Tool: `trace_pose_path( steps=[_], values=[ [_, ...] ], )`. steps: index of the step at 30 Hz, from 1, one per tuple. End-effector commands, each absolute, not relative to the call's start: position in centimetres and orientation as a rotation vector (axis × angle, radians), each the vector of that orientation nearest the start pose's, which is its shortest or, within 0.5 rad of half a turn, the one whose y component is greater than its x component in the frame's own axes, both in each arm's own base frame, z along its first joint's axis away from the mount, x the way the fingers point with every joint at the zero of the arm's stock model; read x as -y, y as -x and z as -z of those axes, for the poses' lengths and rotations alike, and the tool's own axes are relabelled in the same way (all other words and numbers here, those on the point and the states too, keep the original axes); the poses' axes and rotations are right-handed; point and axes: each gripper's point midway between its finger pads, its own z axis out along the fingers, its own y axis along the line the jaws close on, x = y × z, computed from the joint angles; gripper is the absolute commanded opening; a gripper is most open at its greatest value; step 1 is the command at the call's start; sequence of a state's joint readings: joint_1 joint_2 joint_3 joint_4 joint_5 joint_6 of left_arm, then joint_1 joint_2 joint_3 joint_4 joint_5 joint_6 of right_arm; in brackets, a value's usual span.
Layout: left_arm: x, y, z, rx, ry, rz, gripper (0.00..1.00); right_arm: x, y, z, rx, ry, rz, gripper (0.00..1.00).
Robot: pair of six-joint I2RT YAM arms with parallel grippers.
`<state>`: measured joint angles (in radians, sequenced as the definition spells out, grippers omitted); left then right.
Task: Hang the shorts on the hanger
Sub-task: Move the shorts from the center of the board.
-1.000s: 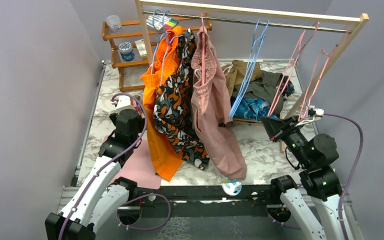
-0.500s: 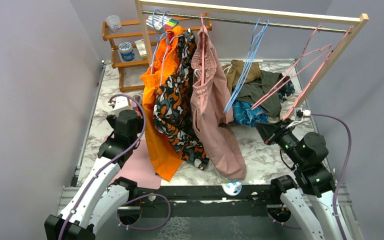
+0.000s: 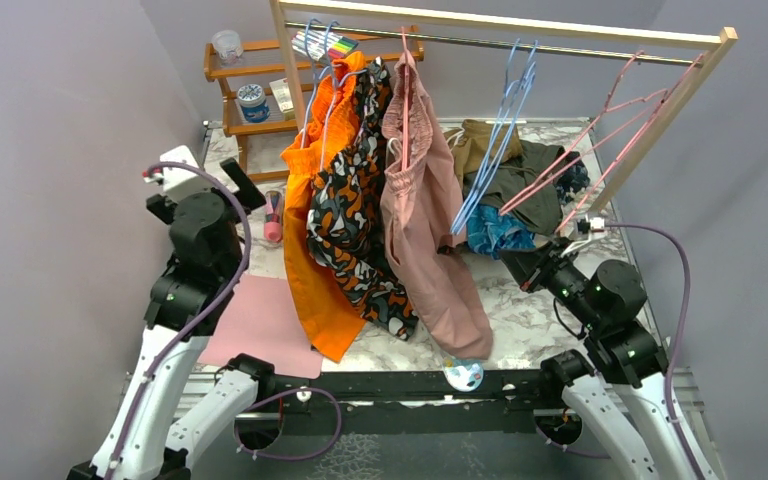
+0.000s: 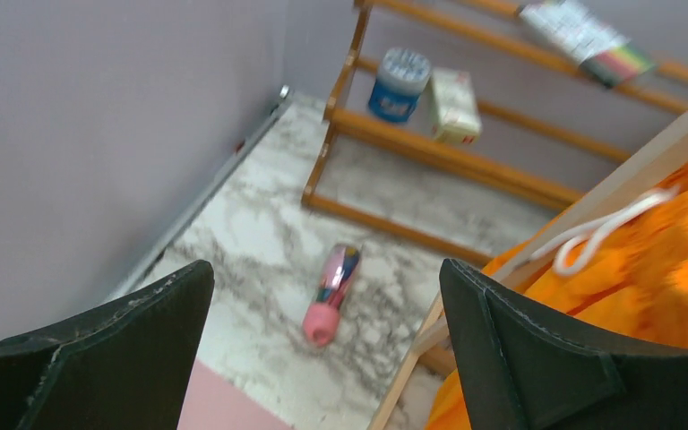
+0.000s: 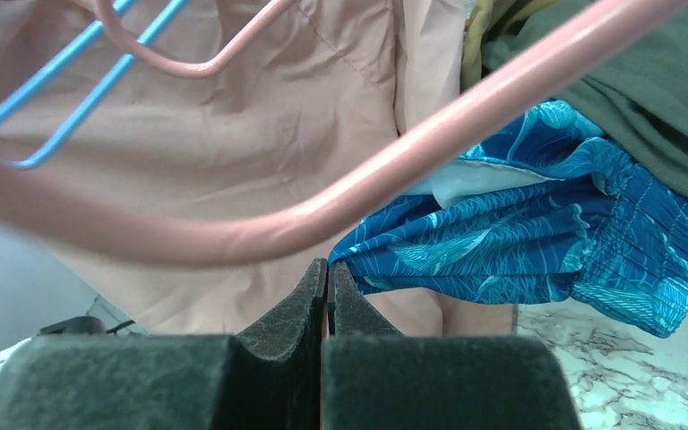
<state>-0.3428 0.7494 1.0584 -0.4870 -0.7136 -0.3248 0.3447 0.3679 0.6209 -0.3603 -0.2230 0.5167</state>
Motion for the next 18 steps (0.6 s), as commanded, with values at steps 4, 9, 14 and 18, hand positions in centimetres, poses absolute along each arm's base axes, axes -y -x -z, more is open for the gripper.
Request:
trace_pose_path(
  steps=[4, 9, 14, 18],
  values=[
    [3.1, -28.9, -47.3, -1.400, 0.183, 0.073, 0.96, -14.3, -19.8, -27.8, -1.705, 0.094, -0.840, 0.01],
    [7.2, -31.6, -51.1, -1.385, 0.005, 0.176, 0.90, -15.2, -19.8, -28.1, -1.700, 0.125, -0.867, 0.01],
    [9.5, -33.3, -52.5, -1.368, -0.080, 0.229, 0.88, -15.7, -19.9, -28.4, -1.700, 0.144, -0.878, 0.01],
    [9.7, -34.4, -53.0, -1.347, -0.099, 0.223, 0.85, -15.9, -19.8, -28.3, -1.701, 0.151, -0.882, 0.01]
  ],
)
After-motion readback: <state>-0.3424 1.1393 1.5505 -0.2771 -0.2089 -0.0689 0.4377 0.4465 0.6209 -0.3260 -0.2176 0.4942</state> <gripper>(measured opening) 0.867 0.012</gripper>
